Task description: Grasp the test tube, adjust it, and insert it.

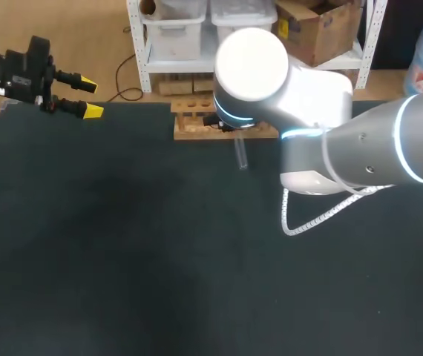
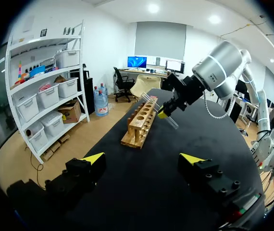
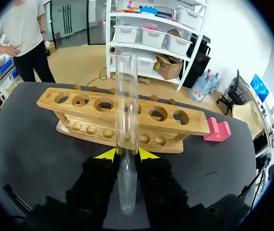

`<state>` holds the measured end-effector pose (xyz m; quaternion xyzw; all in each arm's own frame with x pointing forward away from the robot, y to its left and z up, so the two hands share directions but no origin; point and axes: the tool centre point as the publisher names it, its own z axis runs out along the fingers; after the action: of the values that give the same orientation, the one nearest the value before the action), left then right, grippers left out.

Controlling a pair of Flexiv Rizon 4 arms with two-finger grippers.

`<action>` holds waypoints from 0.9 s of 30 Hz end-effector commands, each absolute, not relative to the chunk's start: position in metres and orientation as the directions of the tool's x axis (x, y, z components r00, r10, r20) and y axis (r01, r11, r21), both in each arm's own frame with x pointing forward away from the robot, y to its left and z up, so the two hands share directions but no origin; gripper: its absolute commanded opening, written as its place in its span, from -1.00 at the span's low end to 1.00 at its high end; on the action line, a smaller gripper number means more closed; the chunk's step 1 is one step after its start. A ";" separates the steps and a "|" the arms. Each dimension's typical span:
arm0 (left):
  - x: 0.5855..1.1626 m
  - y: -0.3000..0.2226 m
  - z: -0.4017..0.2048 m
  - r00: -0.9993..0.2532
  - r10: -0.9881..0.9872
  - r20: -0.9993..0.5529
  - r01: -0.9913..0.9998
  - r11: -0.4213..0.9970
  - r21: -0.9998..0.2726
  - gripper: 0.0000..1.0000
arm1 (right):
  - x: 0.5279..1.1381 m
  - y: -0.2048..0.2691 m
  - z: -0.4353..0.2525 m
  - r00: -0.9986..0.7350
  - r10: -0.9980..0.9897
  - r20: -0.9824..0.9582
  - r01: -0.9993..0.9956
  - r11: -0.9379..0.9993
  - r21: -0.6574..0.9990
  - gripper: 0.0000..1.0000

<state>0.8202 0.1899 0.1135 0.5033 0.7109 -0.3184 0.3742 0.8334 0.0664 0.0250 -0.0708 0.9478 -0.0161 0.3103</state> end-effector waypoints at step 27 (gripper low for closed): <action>0.821 0.190 0.113 -0.212 0.477 -0.853 0.954 0.289 -0.075 1.00 | 0.791 0.022 0.084 -0.628 -0.044 -0.777 -0.085 0.996 0.012 -1.00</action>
<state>0.8202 0.1899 0.1135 0.5033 0.7109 -0.3184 0.3742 0.8103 0.0340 0.0721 -0.0354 0.9311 0.0141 0.3628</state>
